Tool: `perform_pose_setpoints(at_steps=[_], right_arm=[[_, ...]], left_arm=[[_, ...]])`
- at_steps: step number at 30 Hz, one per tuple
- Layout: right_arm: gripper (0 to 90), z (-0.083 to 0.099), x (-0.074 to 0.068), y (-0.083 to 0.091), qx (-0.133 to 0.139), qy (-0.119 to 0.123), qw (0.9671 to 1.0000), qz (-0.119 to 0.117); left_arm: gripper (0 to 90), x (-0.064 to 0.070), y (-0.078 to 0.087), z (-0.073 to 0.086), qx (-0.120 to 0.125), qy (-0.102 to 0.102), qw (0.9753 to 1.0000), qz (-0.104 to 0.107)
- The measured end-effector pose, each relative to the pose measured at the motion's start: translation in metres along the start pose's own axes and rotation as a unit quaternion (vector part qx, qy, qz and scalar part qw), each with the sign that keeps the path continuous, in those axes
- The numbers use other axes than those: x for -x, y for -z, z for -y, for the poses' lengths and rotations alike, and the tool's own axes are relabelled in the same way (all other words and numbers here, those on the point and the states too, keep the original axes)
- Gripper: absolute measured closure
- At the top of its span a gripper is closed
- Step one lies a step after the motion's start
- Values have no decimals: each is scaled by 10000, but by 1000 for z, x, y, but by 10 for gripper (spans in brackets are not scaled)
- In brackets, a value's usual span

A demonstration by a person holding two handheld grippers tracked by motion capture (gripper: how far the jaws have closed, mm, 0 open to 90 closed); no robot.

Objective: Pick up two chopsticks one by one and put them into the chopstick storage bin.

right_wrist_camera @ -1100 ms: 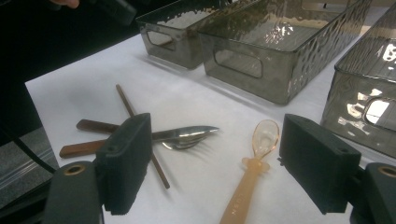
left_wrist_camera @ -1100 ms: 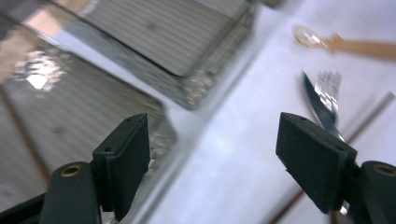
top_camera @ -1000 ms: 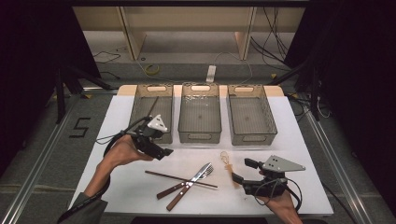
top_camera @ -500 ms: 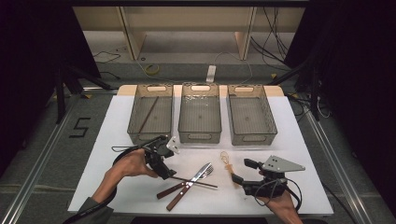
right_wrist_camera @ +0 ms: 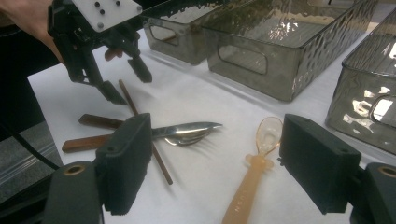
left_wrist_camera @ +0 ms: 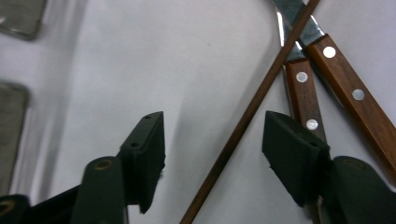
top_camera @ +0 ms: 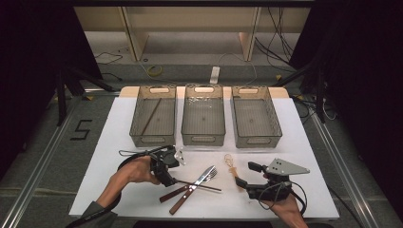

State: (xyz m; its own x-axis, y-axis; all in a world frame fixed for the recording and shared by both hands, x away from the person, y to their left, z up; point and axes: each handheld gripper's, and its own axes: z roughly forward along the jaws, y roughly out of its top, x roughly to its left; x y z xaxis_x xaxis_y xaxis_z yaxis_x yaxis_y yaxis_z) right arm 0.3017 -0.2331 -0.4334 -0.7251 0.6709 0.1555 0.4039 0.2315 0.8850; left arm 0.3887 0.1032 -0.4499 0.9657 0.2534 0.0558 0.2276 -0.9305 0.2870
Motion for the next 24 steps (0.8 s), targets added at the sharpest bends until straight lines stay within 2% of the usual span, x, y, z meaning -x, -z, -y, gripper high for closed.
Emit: perform_pose_setpoints(at_steps=[5,7,21,24], right_arm=[[264,0,0,1,8,1,10000,-1],[265,0,0,0,-3,5,10000,-7],[265,0,0,-1,-42,13,10000,-6],[266,0,0,-1,-62,-6,10000,-11]], left_arm=[[493,3,-2,-1,-31,-51,9999,135],[510,2,-3,-1,-39,-119,9999,94],[702,5,-10,-1,-178,-559,9978,299],[749,6,-11,-1,-163,-564,9976,358]])
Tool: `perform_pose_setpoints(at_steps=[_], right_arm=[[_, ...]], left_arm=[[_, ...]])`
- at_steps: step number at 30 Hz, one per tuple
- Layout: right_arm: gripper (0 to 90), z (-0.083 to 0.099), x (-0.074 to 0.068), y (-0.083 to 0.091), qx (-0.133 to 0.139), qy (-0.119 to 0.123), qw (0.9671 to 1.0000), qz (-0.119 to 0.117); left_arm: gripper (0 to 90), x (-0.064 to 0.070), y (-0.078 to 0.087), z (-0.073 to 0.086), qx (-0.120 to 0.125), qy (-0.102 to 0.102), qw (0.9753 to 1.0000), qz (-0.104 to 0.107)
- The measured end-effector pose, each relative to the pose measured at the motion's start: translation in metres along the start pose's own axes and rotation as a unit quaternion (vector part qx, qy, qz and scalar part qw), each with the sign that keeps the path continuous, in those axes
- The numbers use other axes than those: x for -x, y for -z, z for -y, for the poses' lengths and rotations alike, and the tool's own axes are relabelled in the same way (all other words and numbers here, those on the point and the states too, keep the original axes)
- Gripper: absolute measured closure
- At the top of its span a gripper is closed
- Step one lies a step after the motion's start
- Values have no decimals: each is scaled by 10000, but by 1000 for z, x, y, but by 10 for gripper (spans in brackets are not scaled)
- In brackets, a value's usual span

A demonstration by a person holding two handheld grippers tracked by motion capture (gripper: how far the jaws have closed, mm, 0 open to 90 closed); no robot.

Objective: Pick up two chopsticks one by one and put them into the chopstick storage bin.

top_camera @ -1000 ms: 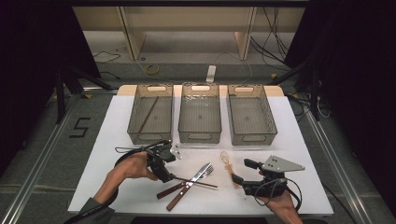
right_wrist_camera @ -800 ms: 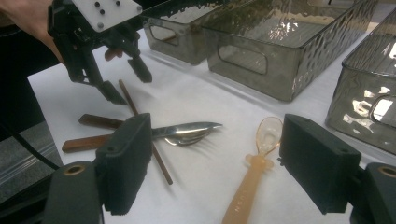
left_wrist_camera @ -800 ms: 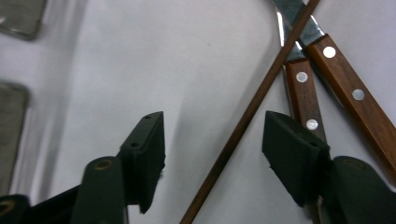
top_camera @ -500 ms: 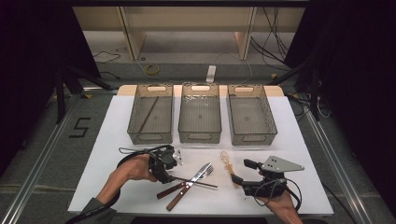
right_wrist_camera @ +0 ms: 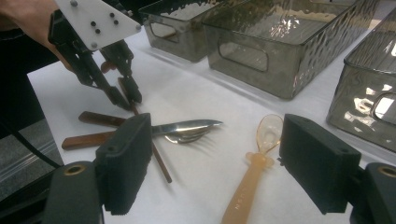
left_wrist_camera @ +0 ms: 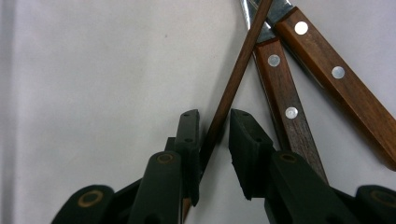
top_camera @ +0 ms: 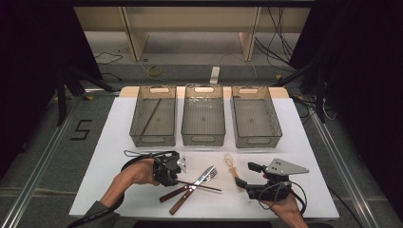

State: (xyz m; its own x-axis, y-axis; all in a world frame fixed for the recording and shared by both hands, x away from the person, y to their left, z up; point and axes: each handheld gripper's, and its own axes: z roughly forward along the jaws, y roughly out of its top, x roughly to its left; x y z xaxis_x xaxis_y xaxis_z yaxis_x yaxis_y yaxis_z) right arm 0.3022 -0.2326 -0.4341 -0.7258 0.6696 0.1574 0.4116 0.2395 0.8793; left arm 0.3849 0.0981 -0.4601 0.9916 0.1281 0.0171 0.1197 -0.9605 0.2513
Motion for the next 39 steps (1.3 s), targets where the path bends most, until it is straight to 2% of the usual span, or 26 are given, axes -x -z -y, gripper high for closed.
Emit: perform_pose_setpoints(at_steps=[6,9,18,25,29,33,36,39], right_arm=[[266,0,0,0,-16,5,10000,-14],[266,0,0,0,-12,3,10000,-18],[266,0,0,0,-11,6,10000,-19],[266,0,0,0,-13,5,10000,-18],[266,0,1,0,-8,10,10000,-17],[266,0,1,0,-5,17,10000,-16],[266,0,0,0,-9,6,10000,-15],[266,0,0,0,-14,12,10000,-18]], left_arm=[[827,2,0,0,-5,-161,9999,54],[835,3,0,0,0,-231,9997,25],[844,4,7,-2,198,-247,9995,-65],[844,1,15,-2,411,-75,9990,-176],[844,1,21,-3,583,-9,9979,-272],[844,-1,27,-2,750,196,9961,-412],[843,-3,31,-3,907,371,9939,-498],[843,-6,37,-2,1111,584,9894,-730]])
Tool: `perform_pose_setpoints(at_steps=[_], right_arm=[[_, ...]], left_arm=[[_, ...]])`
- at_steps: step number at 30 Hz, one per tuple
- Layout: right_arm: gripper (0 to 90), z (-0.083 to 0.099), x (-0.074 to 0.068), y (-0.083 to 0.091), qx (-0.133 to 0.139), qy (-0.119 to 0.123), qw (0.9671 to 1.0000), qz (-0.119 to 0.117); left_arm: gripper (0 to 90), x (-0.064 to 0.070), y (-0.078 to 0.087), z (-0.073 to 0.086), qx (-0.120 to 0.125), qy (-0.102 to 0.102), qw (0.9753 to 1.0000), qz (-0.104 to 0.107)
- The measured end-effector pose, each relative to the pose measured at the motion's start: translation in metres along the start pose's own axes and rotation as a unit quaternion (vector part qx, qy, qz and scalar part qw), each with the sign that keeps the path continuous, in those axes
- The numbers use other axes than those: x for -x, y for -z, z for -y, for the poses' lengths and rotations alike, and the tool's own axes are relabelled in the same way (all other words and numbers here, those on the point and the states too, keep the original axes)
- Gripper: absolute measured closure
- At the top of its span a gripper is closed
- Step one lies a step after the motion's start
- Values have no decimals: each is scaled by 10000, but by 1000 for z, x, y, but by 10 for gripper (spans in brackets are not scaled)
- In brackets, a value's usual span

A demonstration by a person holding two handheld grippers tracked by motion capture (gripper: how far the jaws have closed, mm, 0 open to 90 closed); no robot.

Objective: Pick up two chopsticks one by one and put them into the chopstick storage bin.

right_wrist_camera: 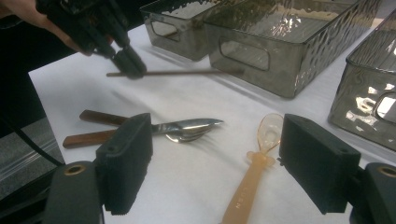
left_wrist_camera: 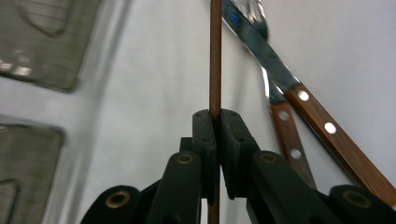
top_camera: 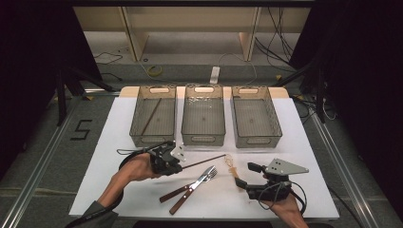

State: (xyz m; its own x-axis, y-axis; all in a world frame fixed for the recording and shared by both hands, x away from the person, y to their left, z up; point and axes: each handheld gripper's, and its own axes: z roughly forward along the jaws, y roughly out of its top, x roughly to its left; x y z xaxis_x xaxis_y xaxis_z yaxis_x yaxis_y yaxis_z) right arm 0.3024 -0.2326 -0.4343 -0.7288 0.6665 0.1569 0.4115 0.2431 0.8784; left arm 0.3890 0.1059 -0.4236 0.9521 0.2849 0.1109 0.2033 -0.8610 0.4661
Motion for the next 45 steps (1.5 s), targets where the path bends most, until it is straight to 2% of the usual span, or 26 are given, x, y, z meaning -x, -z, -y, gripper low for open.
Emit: perform_pose_setpoints(at_steps=[4,5,8,12,18,23,26,27,29,30,33,35,36,38,42,45], right_arm=[[266,0,0,0,2,-2,10000,1],[266,0,0,0,0,-5,10000,1],[266,0,0,0,-7,-7,10000,1],[266,0,0,0,-17,0,10000,-3],[266,0,0,0,-24,-2,10000,1],[266,0,0,-1,-21,-5,10000,3],[266,1,0,-1,-31,-14,10000,11],[266,1,0,-1,-31,-9,10000,12],[266,1,0,-1,-36,-2,10000,43],[266,1,0,-1,-40,-8,10000,53],[266,1,1,-1,-40,-37,10000,54],[266,1,1,-1,-38,-39,10000,53],[266,2,1,-1,-44,-33,10000,63],[266,2,1,-1,-37,-29,10000,69],[266,2,2,-1,-34,-41,10000,72],[266,2,2,-1,-44,-51,10000,65]], left_arm=[[844,-6,7,0,270,431,9983,-280],[844,-8,9,0,351,589,9971,-336],[843,-14,15,1,447,894,9938,-495],[843,-21,20,5,585,1290,9878,-652],[844,-28,26,8,708,1667,9803,-782],[844,-34,34,11,801,1896,9742,-921],[844,-38,40,13,877,2080,9693,-975],[844,-41,42,14,904,2165,9678,-908],[844,-47,46,16,1062,2379,9626,-745],[844,-49,48,16,1079,2435,9608,-764],[844,-55,55,16,1052,2529,9569,-964],[844,-60,58,17,1083,2603,9544,-982],[845,-62,58,18,1100,2675,9520,-1003],[844,-69,58,20,1074,2736,9503,-1030],[844,-82,59,24,1138,2935,9431,-1070],[844,-90,61,24,1152,3017,9401,-1087]])
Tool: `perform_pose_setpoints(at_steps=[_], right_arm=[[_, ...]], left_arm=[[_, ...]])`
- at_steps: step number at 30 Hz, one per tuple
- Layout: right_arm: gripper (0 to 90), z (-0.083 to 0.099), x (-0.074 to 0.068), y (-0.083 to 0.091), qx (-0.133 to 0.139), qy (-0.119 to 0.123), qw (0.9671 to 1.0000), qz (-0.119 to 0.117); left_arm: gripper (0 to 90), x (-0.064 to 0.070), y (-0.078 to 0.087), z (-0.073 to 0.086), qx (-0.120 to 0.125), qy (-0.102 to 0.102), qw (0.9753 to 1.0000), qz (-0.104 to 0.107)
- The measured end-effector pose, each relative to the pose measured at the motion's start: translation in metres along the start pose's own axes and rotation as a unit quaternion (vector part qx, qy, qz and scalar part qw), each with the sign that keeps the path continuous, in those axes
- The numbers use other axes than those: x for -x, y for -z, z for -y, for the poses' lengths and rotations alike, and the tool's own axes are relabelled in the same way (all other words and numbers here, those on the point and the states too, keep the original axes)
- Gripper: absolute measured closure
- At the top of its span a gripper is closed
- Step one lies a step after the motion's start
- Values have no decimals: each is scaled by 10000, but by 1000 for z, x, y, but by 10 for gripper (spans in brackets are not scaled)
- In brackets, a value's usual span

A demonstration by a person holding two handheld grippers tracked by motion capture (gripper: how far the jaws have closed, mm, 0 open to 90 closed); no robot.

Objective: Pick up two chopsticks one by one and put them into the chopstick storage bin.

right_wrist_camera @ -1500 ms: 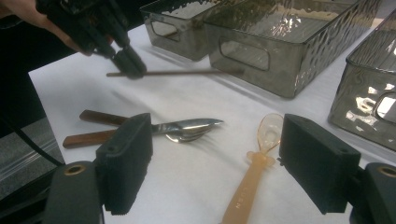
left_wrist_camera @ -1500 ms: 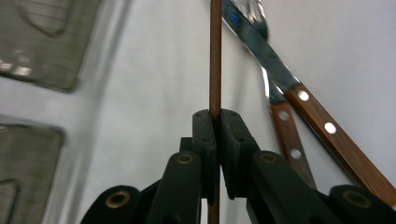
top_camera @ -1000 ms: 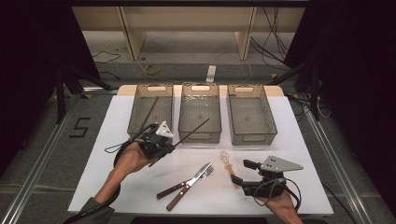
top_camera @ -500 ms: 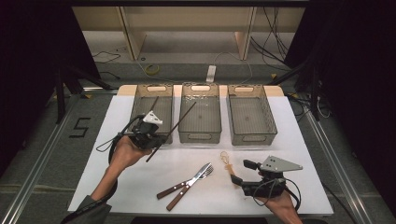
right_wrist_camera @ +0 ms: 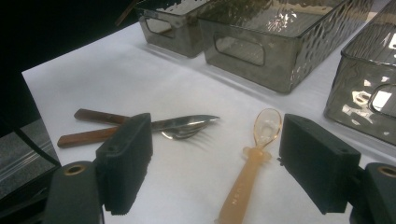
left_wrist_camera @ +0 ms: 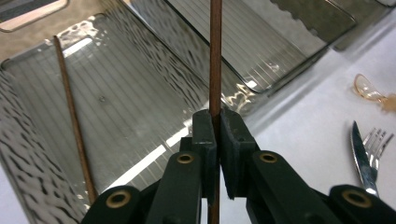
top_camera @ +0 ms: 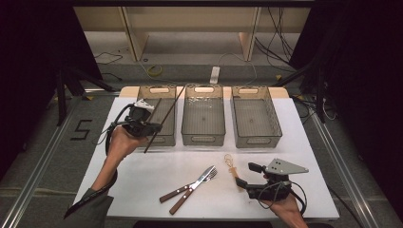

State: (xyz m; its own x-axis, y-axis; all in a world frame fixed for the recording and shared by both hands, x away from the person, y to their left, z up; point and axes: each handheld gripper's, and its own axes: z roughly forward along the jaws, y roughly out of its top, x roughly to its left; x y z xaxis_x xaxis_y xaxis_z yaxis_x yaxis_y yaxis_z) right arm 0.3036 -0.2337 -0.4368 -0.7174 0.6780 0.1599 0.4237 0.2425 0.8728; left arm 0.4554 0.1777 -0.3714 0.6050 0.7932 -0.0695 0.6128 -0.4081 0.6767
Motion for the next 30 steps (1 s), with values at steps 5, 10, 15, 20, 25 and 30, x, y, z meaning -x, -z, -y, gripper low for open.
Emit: perform_pose_setpoints(at_steps=[5,10,15,20,25,30], right_arm=[[266,0,0,0,6,-10,10000,-6],[266,0,1,0,3,-17,10000,-12],[266,0,1,0,3,-20,10000,-23],[266,0,1,0,9,-29,10000,-32],[266,0,1,0,9,-36,10000,-36],[266,0,1,0,5,-39,10000,-45]], left_arm=[[844,-9,1,-13,-13,43,9999,-123],[844,-18,1,-25,27,99,9996,-281],[844,-29,1,-32,66,213,9990,-383],[844,-44,-4,-34,54,369,9978,-544],[844,-54,-10,-33,34,447,9968,-664],[844,-57,-17,-31,8,479,9962,-721]])
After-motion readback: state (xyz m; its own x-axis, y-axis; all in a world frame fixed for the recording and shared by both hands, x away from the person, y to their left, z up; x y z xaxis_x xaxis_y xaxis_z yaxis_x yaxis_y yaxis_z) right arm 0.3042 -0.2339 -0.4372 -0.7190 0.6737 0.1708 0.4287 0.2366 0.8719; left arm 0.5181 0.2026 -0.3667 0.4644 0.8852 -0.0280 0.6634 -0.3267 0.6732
